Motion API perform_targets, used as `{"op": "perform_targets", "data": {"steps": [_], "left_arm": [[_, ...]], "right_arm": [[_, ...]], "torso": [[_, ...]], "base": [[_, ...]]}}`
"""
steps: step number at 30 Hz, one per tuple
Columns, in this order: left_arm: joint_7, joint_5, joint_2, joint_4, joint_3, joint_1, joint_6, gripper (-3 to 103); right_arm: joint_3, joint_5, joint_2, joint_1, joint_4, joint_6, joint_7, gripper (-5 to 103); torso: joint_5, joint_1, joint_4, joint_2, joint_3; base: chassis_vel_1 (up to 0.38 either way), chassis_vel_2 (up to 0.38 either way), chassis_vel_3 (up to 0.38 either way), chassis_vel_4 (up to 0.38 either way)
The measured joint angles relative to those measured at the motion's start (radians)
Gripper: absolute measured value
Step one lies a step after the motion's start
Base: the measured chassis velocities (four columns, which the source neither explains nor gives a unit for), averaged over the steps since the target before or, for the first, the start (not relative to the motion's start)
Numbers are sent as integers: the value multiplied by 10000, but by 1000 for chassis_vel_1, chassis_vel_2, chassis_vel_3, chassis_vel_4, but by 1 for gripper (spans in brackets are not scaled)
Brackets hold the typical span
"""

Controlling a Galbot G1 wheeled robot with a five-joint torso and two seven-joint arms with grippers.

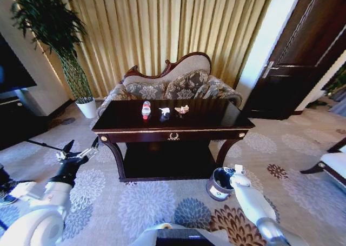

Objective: Move to the front of the table and place the trash on the table into the trash bin.

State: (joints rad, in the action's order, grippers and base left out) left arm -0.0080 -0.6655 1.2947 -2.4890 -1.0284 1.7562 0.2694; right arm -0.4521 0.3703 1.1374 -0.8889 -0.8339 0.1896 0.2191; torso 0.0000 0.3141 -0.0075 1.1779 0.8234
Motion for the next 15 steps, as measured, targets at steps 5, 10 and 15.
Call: {"op": "perform_targets", "data": {"steps": [5,10,15], "left_arm": [[-3,0,52,26,1,-39,-30,100],[-5,1,74,101,1,-55,-70,100],[-2,-21,124,165,-58,-108,-155,100]], "right_arm": [[-134,626,-137,-581,-999,38,-1,100],[-425,1638,-467,-1831,-2960,100,-211,100],[-1438,2110,-661,-3671,-5458,-458,-1205,100]], "torso": [[2,0,2,0,0],[0,0,1,0,0],[1,-3,-4,3,-1]], "base": [[0,0,0,0],[0,0,0,0],[0,0,0,0]]}}
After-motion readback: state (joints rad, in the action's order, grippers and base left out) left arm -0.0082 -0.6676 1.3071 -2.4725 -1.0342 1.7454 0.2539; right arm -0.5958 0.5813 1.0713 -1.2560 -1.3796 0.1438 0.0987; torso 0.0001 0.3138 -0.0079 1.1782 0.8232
